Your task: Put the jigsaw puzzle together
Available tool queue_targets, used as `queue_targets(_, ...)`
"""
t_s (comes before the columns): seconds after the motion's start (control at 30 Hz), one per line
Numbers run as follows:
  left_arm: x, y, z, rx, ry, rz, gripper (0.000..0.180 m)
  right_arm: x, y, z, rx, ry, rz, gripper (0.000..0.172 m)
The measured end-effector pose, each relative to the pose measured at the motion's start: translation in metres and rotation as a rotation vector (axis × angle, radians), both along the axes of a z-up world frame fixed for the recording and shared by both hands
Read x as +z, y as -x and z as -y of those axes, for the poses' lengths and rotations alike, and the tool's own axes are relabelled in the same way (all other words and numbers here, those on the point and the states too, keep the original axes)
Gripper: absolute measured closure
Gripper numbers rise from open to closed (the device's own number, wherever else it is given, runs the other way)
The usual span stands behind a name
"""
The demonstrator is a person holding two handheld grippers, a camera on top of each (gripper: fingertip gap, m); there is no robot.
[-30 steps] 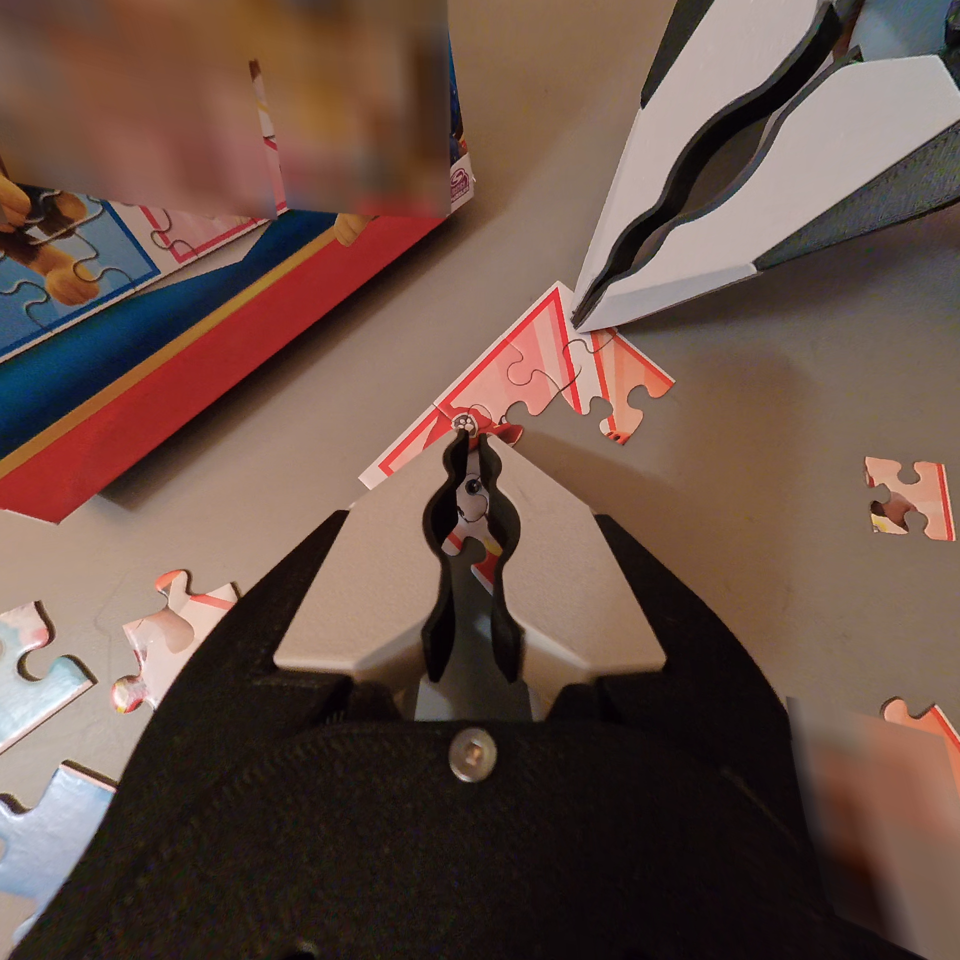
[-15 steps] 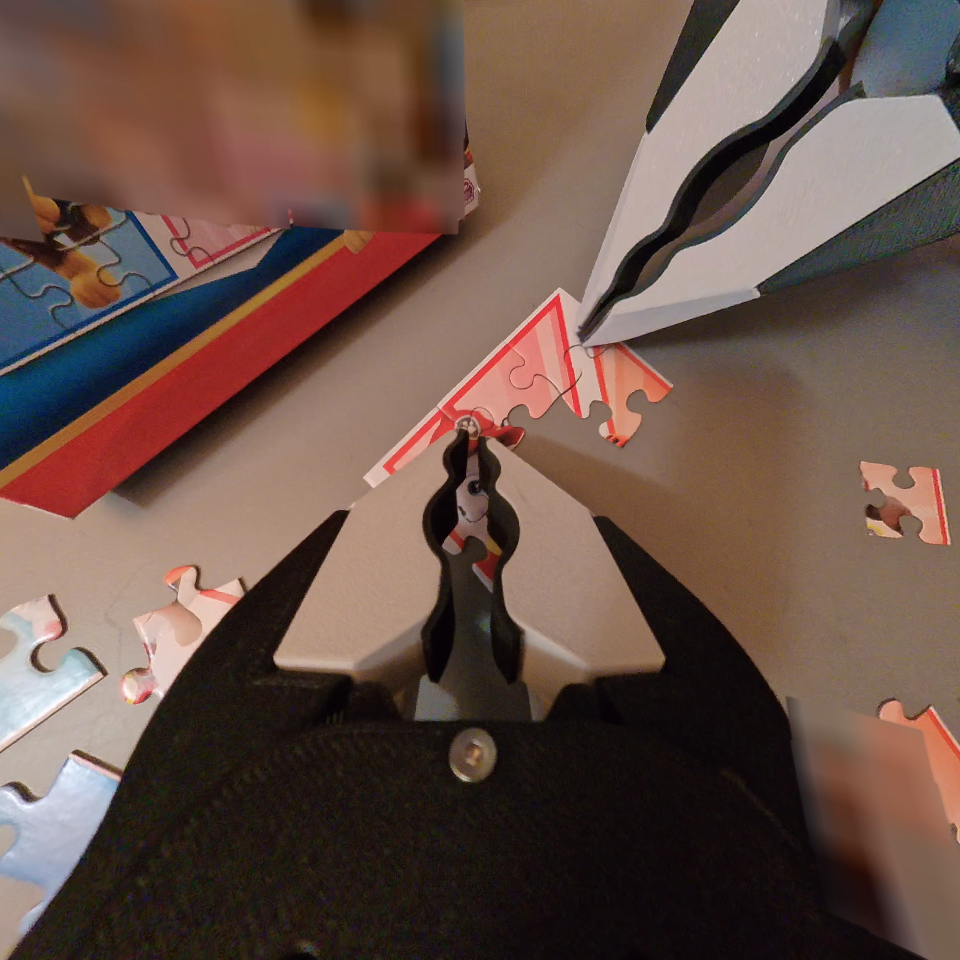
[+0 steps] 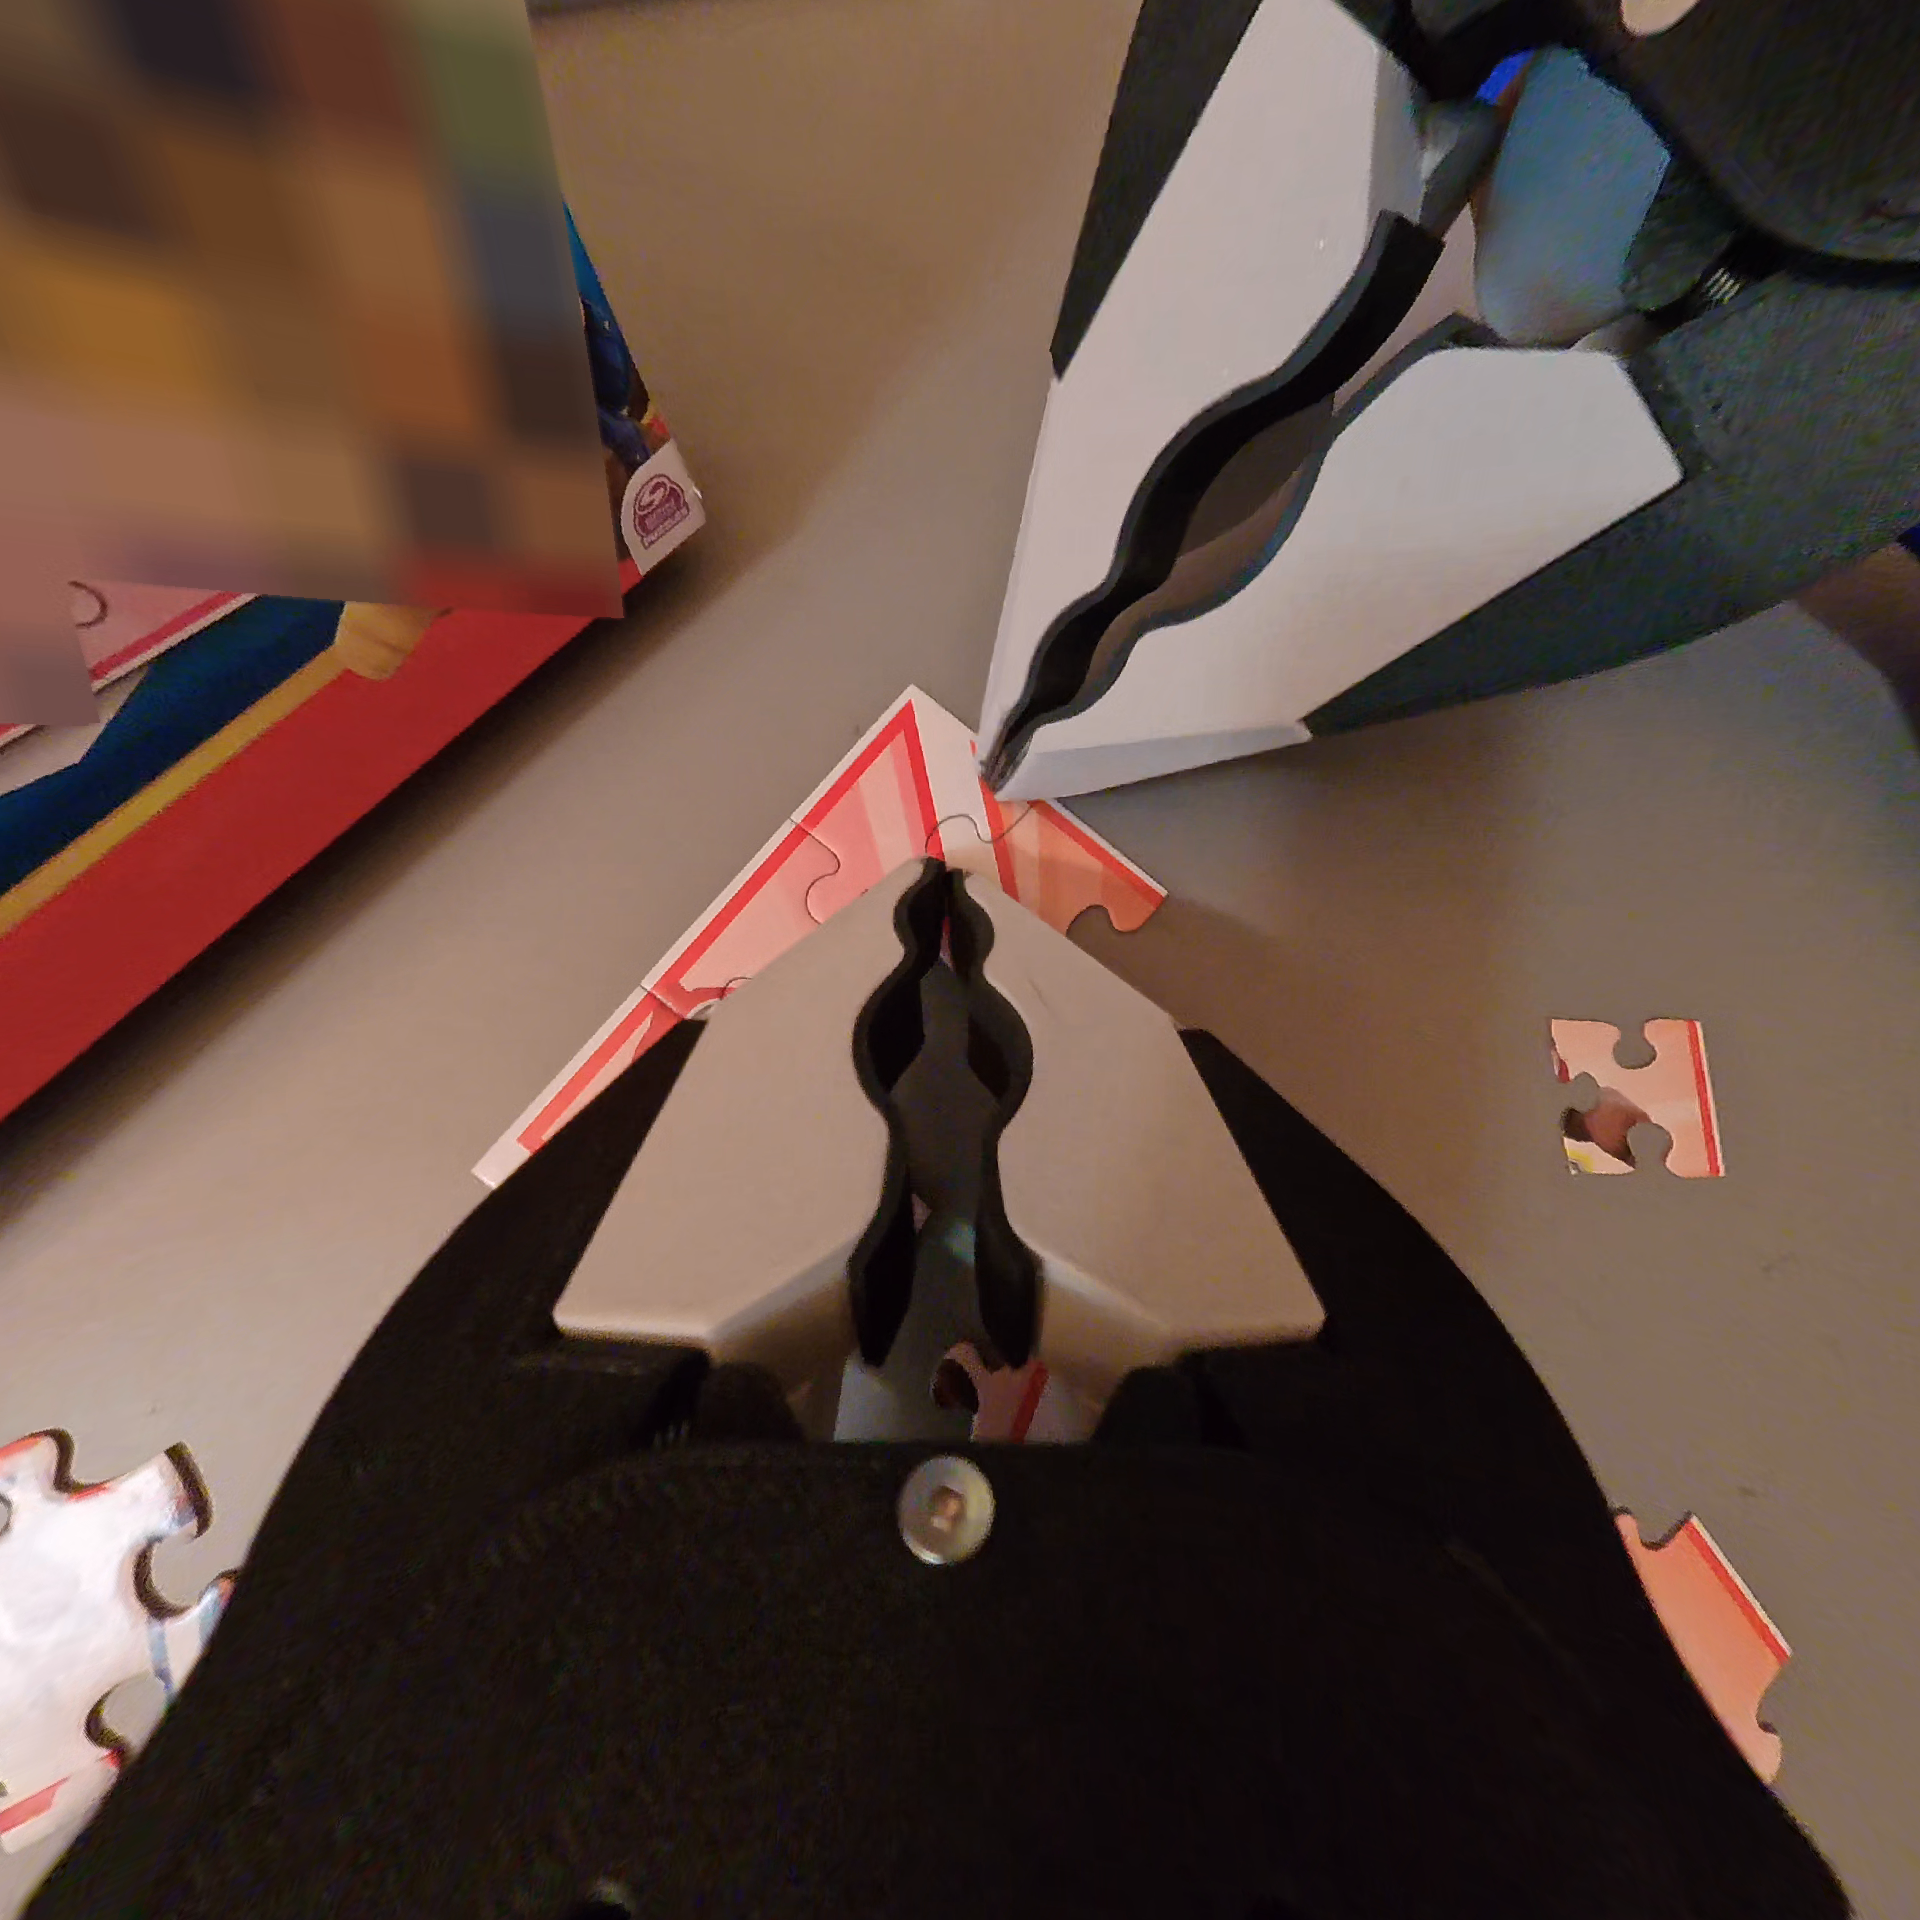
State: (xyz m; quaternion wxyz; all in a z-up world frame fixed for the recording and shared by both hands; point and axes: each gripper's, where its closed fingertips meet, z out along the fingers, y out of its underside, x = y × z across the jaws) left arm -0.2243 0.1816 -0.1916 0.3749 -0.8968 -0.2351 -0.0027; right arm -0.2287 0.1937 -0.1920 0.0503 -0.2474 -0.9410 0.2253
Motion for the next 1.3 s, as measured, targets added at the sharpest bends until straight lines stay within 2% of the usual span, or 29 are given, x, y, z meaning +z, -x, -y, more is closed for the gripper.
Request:
queue_targets(0.27,0.0,0.001,0.002,-0.001,-0.005,0.023,0.18,0.0,0.0,0.002,-0.005,-0.002,0.005,0.172)
queue_targets(0.47,0.008,0.007,0.003,0.029,-0.035,-0.018,0.18,0.004,0.004,0.008,0.002,0.022,-0.026,0.172)
queue_targets(0.63,0.0,0.012,0.009,0.042,0.002,-0.025,0.18,0.002,0.005,0.006,-0.006,0.023,-0.019,0.172)
queue_targets(0.73,0.013,0.015,0.011,0.056,-0.037,-0.046,0.18,0.006,0.007,0.004,-0.015,0.019,-0.044,0.172)
queue_targets(0.83,0.031,0.028,0.029,0.112,-0.081,-0.055,0.18,0.013,0.012,0.001,-0.033,0.031,-0.073,0.172)
queue_targets(0.93,0.041,0.048,0.061,0.201,-0.095,-0.052,0.18,0.018,0.018,-0.001,-0.053,0.039,-0.108,0.172)
queue_targets(1.03,0.028,0.057,0.091,0.248,-0.026,0.001,0.177,0.021,0.022,0.004,-0.06,0.066,-0.131,0.16)
queue_targets(1.1,0.013,0.056,0.106,0.244,0.039,0.035,0.176,0.022,0.022,0.01,-0.056,0.084,-0.13,0.147)
queue_targets(1.2,0.006,0.046,0.106,0.198,0.03,0.096,0.176,0.018,0.018,0.018,-0.038,0.096,-0.106,0.133)
queue_targets(1.3,0.004,0.036,0.101,0.142,0.04,0.114,0.176,0.013,0.015,0.026,-0.016,0.106,-0.087,0.127)
